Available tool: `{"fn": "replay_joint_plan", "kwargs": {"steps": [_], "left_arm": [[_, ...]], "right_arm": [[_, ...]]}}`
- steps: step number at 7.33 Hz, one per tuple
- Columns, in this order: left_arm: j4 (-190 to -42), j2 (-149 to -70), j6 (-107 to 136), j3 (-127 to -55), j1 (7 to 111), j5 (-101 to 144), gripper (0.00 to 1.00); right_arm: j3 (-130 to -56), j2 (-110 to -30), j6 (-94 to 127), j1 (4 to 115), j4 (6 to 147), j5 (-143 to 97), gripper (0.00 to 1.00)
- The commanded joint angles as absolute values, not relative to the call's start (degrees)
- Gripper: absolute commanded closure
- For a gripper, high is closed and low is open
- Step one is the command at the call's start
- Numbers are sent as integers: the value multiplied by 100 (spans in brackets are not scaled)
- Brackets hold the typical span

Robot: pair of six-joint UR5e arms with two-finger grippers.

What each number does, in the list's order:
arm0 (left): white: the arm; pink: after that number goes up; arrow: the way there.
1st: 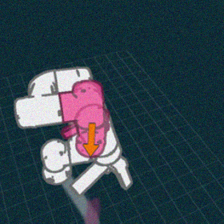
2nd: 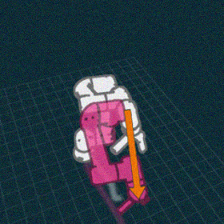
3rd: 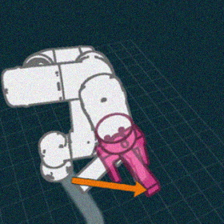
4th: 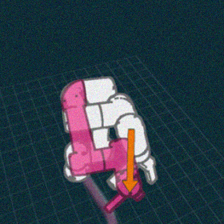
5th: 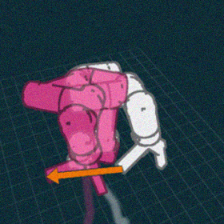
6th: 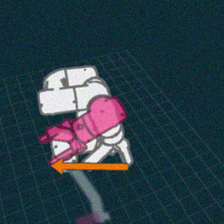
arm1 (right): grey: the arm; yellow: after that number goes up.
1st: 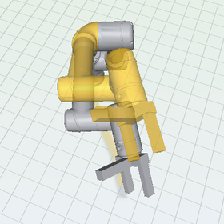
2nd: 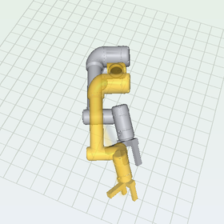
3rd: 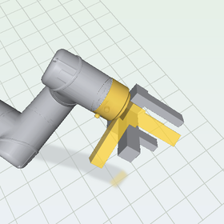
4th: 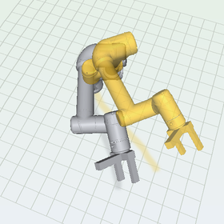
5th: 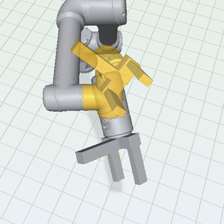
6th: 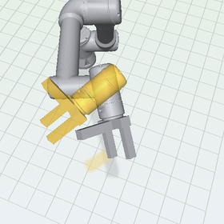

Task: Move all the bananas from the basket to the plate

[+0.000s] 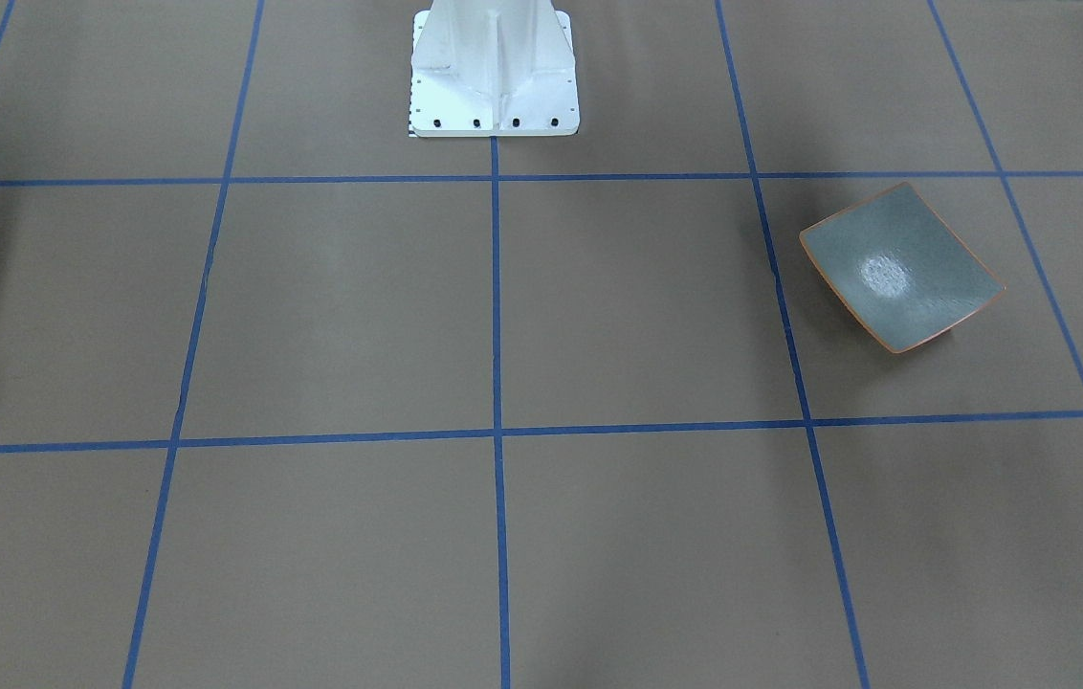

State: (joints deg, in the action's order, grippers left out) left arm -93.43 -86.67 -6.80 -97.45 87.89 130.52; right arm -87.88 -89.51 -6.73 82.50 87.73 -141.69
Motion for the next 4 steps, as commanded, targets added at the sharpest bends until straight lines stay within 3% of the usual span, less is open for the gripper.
{"fn": "replay_joint_plan", "kwargs": {"steps": [1,4], "left_arm": [[-9343,-8675,-677,-9747,8789,13052,0],[-9334,-8675,-677,-9747,8789,13052,0]], "right_arm": [[-8623,-8947,-686,8131,8771,-14159,1],[-8482,-8938,-686,7972,8754,-14124,2]]}}
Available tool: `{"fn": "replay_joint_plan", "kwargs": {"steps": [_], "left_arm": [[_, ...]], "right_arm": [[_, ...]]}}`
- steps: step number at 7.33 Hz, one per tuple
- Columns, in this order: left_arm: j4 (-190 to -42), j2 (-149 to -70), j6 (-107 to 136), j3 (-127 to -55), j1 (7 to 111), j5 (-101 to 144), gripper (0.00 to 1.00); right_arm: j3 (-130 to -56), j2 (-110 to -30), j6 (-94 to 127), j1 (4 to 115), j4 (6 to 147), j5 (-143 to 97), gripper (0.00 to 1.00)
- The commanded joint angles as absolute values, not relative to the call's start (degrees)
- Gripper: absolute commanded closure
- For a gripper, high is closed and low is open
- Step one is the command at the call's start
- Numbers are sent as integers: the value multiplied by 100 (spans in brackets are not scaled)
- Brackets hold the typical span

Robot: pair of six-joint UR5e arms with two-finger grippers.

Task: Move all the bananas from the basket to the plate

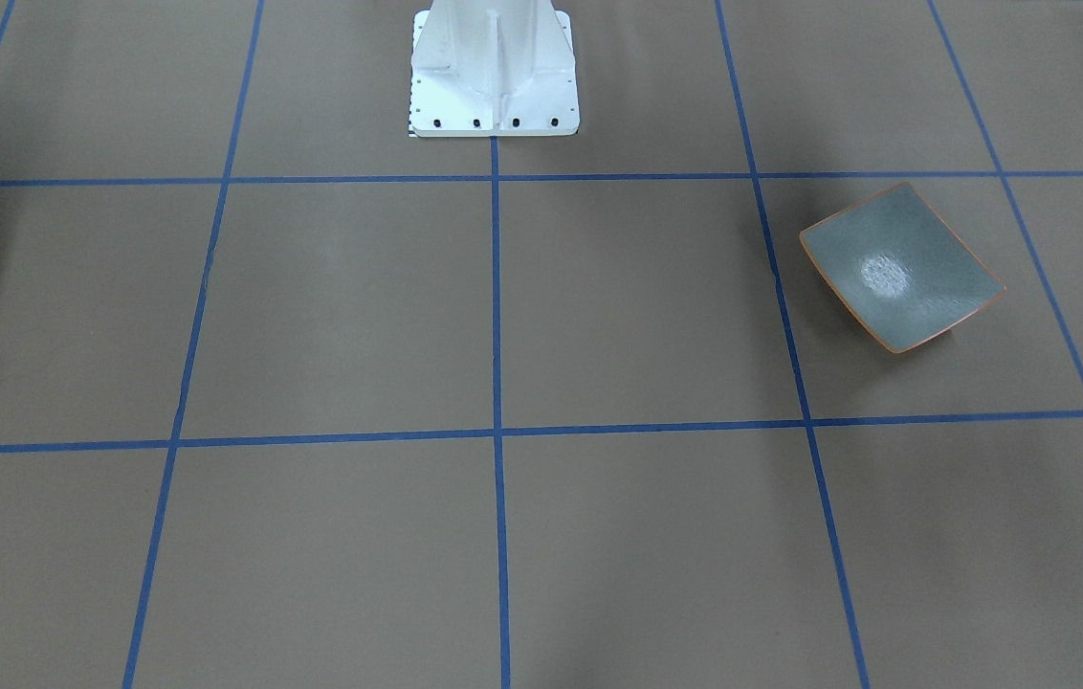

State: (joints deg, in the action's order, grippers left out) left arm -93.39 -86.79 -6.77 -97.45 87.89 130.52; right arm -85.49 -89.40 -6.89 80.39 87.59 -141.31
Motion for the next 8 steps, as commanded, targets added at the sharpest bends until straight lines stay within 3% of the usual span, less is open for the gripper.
{"fn": "replay_joint_plan", "kwargs": {"steps": [1,6,8], "left_arm": [[-9334,-8675,-677,-9747,8789,13052,0],[-9334,-8675,-686,-9747,8780,13061,0],[-9334,-8675,-686,-9738,8780,13052,0]], "right_arm": [[-8455,-8938,-703,7946,8754,-14063,2],[-8236,-8904,-861,7928,8754,-14027,2],[-8200,-8895,-870,7910,8754,-14027,11]]}}
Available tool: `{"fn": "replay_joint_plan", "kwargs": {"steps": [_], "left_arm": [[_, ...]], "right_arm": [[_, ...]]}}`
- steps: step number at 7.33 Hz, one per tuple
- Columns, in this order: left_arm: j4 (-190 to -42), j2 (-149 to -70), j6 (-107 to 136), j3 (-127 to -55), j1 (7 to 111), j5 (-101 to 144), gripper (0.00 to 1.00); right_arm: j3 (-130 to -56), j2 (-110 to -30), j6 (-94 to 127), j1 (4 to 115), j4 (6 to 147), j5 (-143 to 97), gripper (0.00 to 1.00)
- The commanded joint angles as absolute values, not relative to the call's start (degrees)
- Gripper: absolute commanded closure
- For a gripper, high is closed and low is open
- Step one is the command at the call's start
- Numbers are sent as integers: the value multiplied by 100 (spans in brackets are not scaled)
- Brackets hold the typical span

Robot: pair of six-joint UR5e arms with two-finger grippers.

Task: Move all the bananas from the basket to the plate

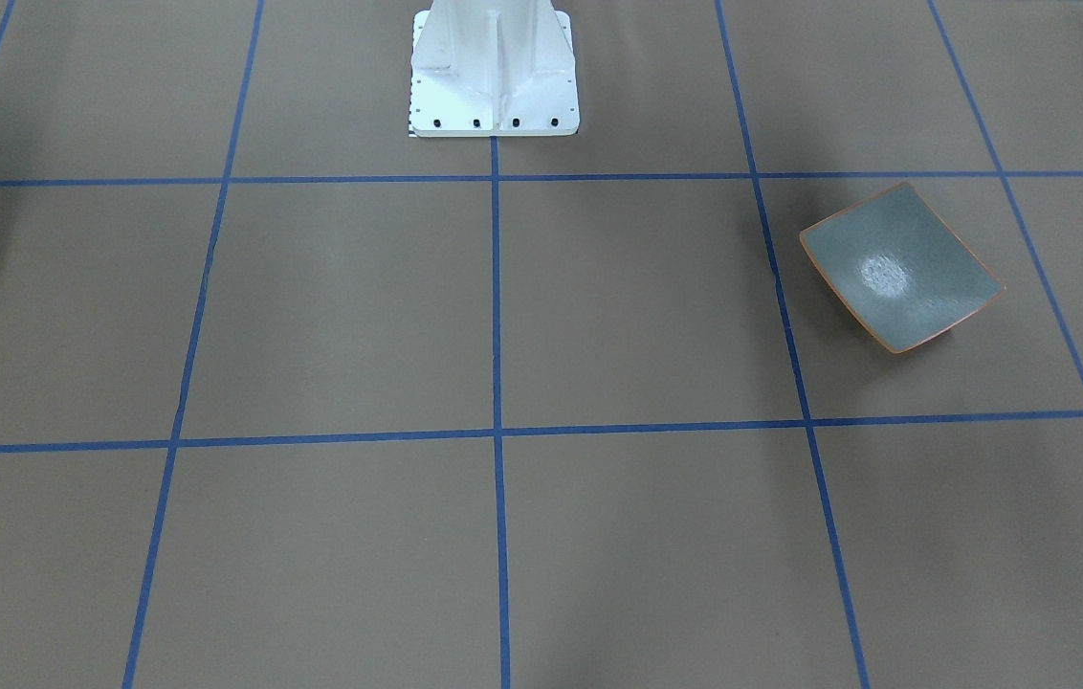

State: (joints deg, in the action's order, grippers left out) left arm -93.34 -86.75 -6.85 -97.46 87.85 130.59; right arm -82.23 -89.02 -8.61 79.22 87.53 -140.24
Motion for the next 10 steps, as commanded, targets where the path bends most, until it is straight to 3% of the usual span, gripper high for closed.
{"fn": "replay_joint_plan", "kwargs": {"steps": [1,10], "left_arm": [[-9334,-8684,-686,-9738,8780,13052,0],[-9325,-8701,-703,-9729,8780,13052,0]], "right_arm": [[-8191,-8895,-914,7910,8754,-14027,19],[-8095,-8904,-1046,7901,8763,-14019,31]]}}
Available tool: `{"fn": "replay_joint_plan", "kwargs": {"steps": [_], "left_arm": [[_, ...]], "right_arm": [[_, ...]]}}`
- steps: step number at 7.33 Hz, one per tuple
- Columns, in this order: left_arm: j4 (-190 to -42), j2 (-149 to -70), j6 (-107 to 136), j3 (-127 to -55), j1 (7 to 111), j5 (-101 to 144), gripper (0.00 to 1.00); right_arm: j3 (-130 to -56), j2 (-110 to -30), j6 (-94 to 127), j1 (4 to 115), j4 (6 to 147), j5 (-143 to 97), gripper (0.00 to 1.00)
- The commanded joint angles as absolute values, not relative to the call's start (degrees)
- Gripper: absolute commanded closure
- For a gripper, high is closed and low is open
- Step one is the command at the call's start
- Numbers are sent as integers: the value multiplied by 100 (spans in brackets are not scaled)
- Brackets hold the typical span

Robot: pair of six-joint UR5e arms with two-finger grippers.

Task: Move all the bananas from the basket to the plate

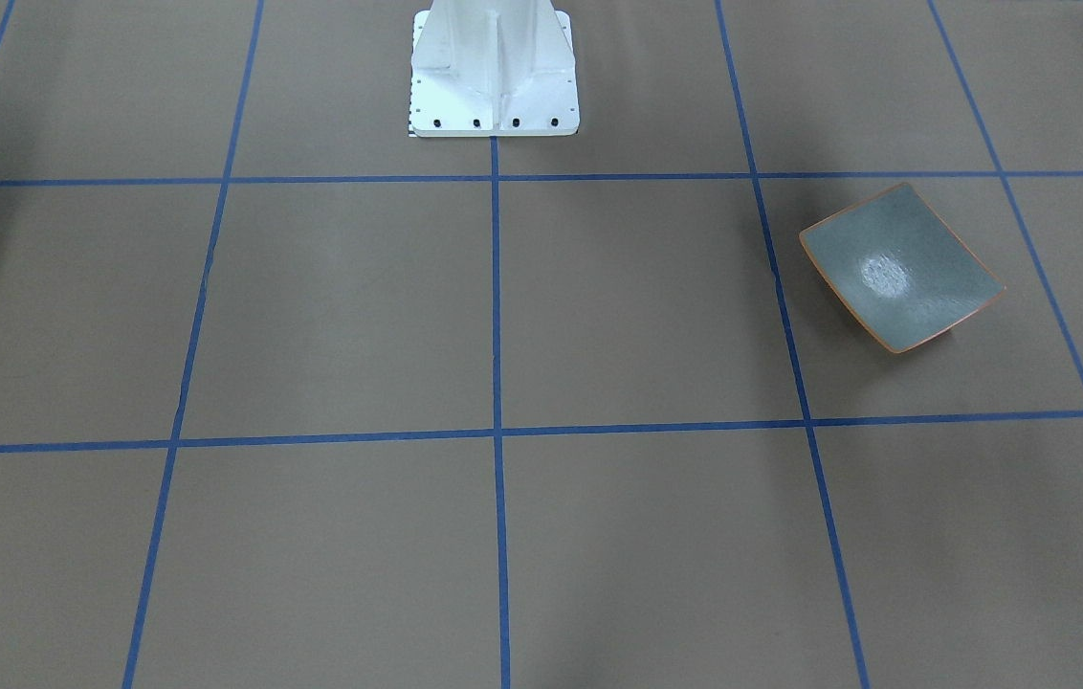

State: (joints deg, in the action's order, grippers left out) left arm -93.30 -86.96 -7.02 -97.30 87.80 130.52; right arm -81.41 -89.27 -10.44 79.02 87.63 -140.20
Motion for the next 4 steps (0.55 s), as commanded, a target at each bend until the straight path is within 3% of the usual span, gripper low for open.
{"fn": "replay_joint_plan", "kwargs": {"steps": [1,4], "left_arm": [[-9334,-8692,-703,-9738,8780,13060,0],[-9334,-8684,-712,-9738,8780,13061,0]], "right_arm": [[-8043,-8895,-1046,7901,8754,-14019,31],[-8042,-8895,-1046,7893,8754,-14027,37]]}}
